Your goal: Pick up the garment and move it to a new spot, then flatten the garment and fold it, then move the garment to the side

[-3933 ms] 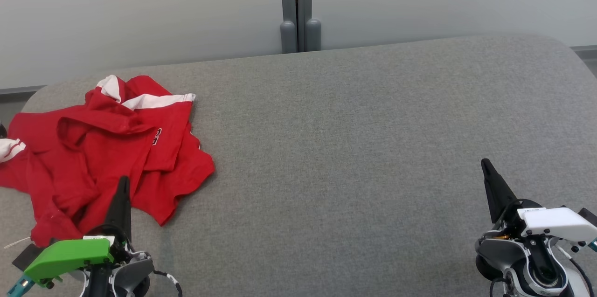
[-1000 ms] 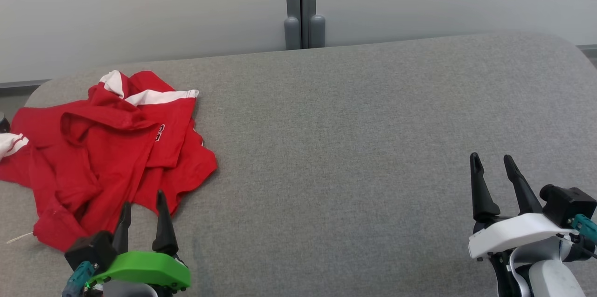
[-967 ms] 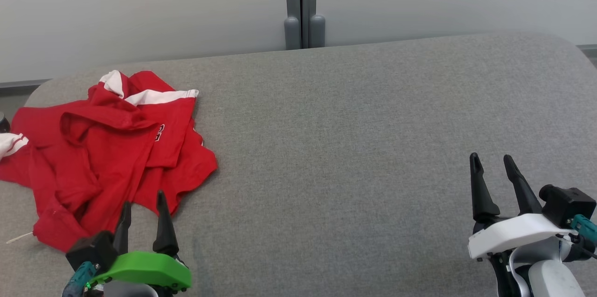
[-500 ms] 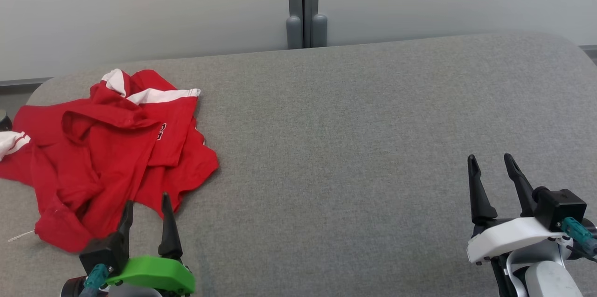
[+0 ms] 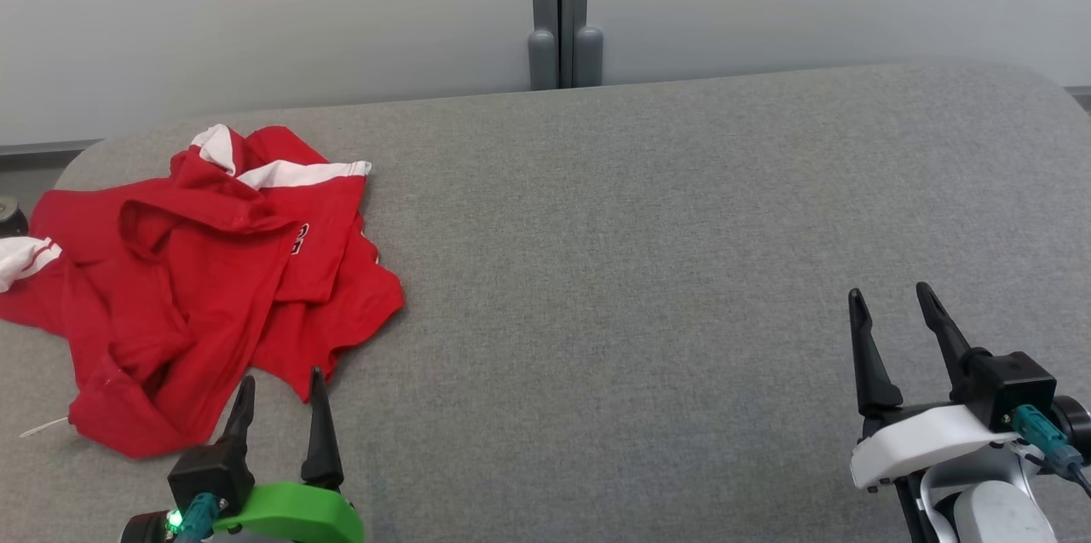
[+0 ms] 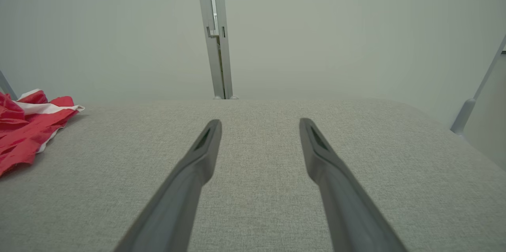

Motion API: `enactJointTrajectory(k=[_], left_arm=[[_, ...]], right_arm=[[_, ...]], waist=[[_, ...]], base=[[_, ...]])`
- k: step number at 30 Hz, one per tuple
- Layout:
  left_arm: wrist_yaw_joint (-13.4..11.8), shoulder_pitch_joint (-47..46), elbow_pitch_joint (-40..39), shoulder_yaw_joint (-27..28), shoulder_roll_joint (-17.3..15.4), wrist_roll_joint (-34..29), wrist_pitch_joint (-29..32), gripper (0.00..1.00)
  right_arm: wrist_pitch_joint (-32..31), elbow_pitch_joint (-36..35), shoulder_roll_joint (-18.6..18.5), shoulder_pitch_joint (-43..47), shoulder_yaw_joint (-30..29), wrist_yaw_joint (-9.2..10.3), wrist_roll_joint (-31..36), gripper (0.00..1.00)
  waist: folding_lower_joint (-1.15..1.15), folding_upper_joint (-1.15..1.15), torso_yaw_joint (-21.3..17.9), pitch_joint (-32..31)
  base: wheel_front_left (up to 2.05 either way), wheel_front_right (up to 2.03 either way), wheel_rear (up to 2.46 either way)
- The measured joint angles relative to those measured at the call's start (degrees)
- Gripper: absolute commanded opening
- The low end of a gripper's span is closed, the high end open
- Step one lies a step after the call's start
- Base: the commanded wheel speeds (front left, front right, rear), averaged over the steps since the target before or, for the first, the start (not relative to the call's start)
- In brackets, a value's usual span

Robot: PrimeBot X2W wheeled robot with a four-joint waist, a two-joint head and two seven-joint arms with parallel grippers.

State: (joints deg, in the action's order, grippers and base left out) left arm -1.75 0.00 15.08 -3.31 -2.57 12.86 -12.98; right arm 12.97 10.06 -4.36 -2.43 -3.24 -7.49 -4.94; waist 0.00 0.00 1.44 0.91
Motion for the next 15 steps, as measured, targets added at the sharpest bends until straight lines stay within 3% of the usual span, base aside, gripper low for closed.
enactJointTrajectory(k=[15], left_arm=[[0.0,0.0,1.1,-1.0,-0.1,-4.1,-1.8,1.00]], right_arm=[[1.8,0.8,-0.1,0.6,0.0,0.00,5.2,1.00]], waist=[[0.00,0.00,0.1,0.4]], base=[[0.00,0.00,0.00]])
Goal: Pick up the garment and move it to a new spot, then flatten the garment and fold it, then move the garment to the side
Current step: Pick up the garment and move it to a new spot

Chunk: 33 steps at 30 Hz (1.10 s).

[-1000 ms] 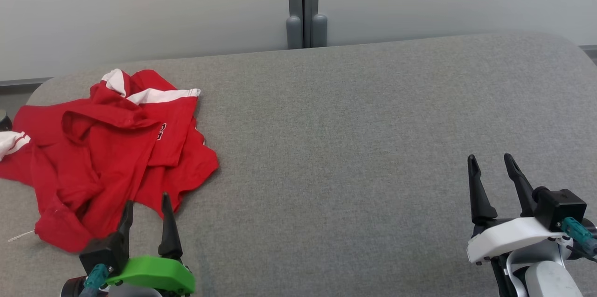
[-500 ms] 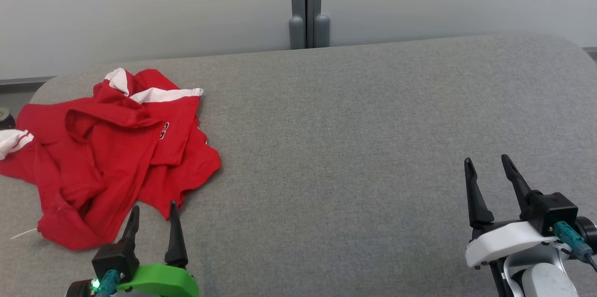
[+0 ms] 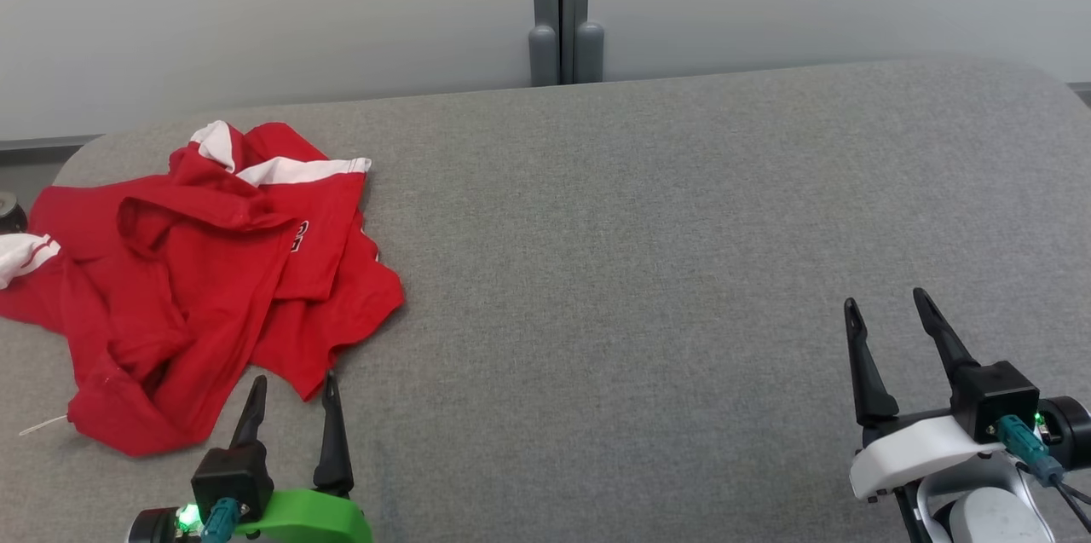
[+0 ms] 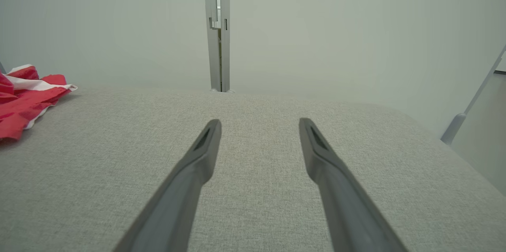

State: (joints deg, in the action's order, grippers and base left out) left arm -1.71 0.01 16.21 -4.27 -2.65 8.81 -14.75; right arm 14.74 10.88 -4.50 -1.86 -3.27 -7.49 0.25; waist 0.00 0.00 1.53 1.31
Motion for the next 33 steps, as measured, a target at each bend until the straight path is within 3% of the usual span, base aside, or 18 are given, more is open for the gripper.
enactJointTrajectory(k=[15,33], left_arm=[[0.0,-0.5,0.4,-1.0,0.0,-1.2,-0.4,1.00],[-0.9,0.9,-0.1,-0.9,-0.1,-0.3,-0.4,1.00]], right_arm=[[0.3,-0.9,-0.1,0.5,0.0,-0.01,0.7,1.00],[0.3,-0.3,0.6,-1.3,5.2,-0.01,-0.1,1.00]], waist=[[0.00,0.00,2.8,0.4],[0.00,0.00,20.1,0.8]], base=[[0.00,0.00,0.00],[0.00,0.00,0.00]])
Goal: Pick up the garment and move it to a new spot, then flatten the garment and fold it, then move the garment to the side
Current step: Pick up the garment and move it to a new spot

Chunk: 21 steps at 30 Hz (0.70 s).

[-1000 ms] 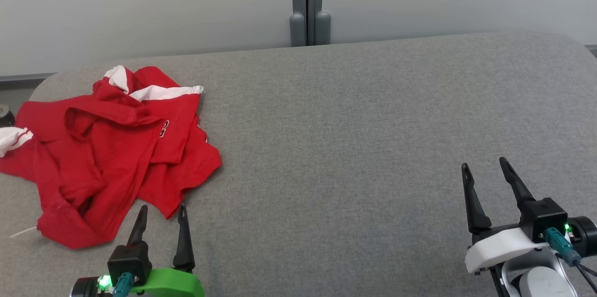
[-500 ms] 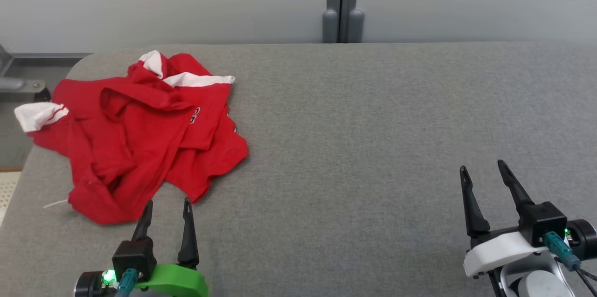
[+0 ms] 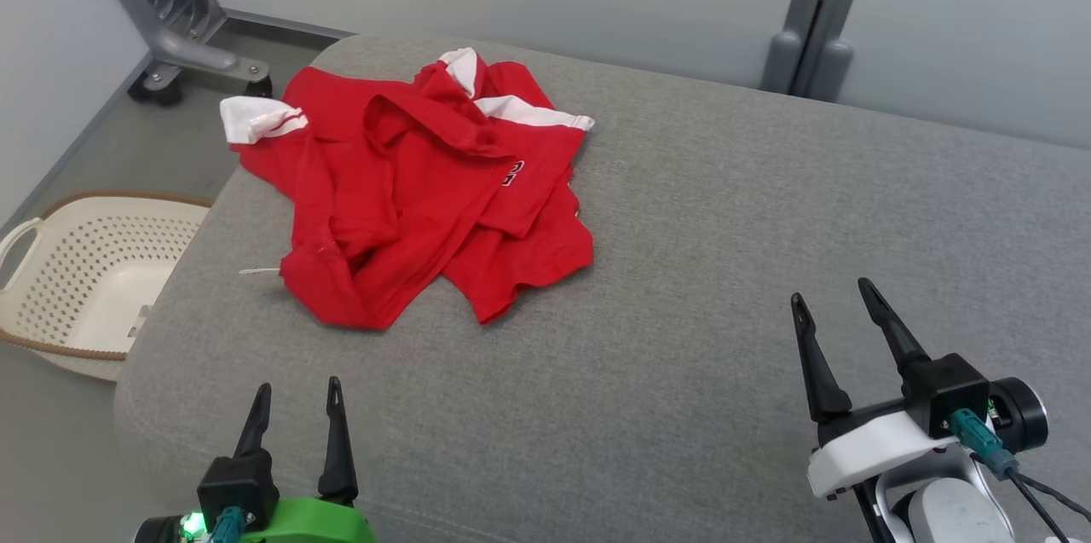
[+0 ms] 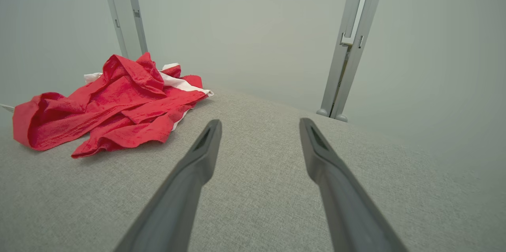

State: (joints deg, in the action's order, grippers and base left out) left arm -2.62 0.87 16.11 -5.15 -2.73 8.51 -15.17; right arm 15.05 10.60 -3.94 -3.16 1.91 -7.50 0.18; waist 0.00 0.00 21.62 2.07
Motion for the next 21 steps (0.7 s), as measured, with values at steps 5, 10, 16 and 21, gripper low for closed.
enactJointTrajectory(k=[5,10,16,21], left_arm=[[0.1,-0.2,-0.3,0.1,0.0,0.4,0.0,1.00],[0.5,-4.9,2.8,-0.1,-0.2,0.0,0.0,1.00],[1.4,-16.8,9.9,0.4,-2.8,0.0,3.9,1.00],[1.5,-26.9,18.0,1.9,-5.6,0.7,11.2,1.00]], right_arm=[[0.0,0.0,0.1,-0.9,1.3,0.00,0.0,1.00],[0.0,-0.1,-0.6,-1.9,1.8,-0.01,-0.1,1.00],[0.0,-0.5,-2.0,-5.0,3.1,-0.01,-0.2,1.00],[0.0,-0.4,-2.4,-7.6,4.4,-0.01,-0.7,1.00]], waist=[[0.00,0.00,2.7,0.8],[0.00,0.00,2.1,2.1],[0.00,0.00,-0.3,5.4],[0.00,0.00,-3.3,9.7]], base=[[0.00,0.00,0.00],[0.00,0.00,0.00],[0.00,0.00,0.00],[0.00,0.00,0.00]])
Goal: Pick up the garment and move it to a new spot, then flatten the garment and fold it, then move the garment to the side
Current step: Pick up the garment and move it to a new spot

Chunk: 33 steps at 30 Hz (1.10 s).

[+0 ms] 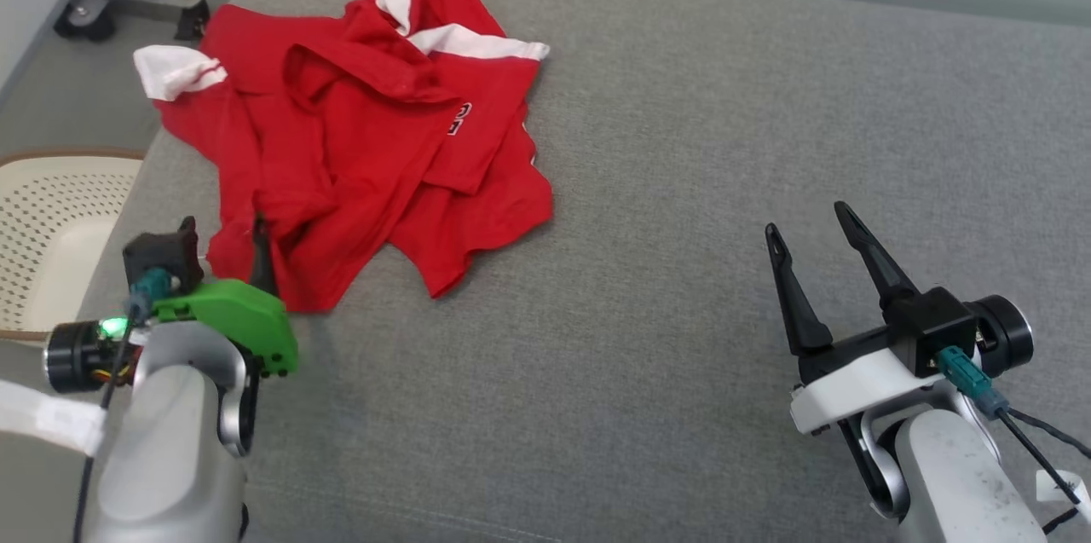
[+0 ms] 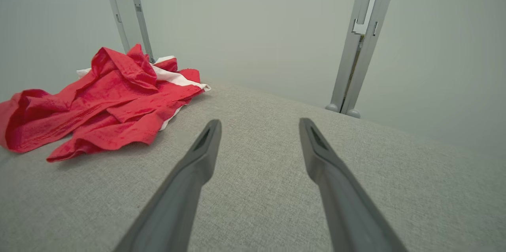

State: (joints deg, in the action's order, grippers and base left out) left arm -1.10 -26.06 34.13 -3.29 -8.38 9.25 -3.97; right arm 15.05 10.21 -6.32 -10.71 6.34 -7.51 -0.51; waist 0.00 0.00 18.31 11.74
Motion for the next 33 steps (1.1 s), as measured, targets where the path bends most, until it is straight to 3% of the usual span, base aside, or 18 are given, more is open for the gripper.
enactJointTrajectory(k=[7,8,9,10,11,17,22,27,33], left_arm=[[-1.0,-7.3,12.7,2.0,-4.2,1.3,10.7,1.00],[-1.0,-7.7,13.7,2.2,-4.5,1.5,11.2,0.96],[-1.0,-8.0,14.8,2.4,-4.8,1.7,11.6,0.64],[-1.1,-8.2,15.6,2.4,-5.0,1.7,11.6,0.23],[-1.1,-8.3,16.3,2.4,-5.1,1.7,11.6,0.00],[0.4,-8.7,16.0,3.2,-5.7,3.7,9.1,0.00],[1.8,-8.6,6.6,2.8,-6.7,3.8,6.9,0.00],[4.0,-8.8,-11.1,1.4,-7.3,4.7,10.5,0.00],[5.1,-10.7,-33.9,-0.4,-8.8,5.5,19.8,0.00]], right_arm=[[0.0,0.7,0.3,-2.6,1.5,0.00,-1.5,1.00],[0.0,0.7,0.3,-2.7,1.4,0.00,-1.7,1.00],[0.0,0.7,0.4,-2.7,1.2,0.00,-2.0,1.00],[0.0,0.8,0.4,-2.7,1.1,0.00,-2.0,1.00],[0.0,0.8,0.4,-2.7,0.9,0.00,-2.0,1.00],[0.0,1.2,0.7,-2.1,-0.8,0.00,-2.4,1.00],[0.0,1.2,1.5,-0.1,-1.8,0.00,-2.7,1.00],[0.0,1.4,2.2,1.1,-1.6,0.00,-2.9,1.00],[0.0,1.3,3.0,1.4,-0.7,0.00,-3.7,1.00]], waist=[[0.00,0.00,-5.2,4.5],[0.00,0.00,-5.9,4.9],[0.00,0.00,-6.7,5.3],[0.00,0.00,-7.6,5.7],[0.00,0.00,-8.3,6.1],[0.00,0.00,-11.0,6.6],[0.00,0.00,-11.3,4.7],[0.00,0.00,-10.5,1.6],[0.00,0.00,-11.1,-1.7]], base=[[0.00,0.00,0.00],[0.00,0.00,0.00],[0.00,0.00,0.00],[0.00,0.00,0.00],[0.00,0.00,0.00],[0.00,0.00,0.00],[0.00,0.00,0.00],[0.00,0.00,0.00],[0.00,0.00,0.00]])
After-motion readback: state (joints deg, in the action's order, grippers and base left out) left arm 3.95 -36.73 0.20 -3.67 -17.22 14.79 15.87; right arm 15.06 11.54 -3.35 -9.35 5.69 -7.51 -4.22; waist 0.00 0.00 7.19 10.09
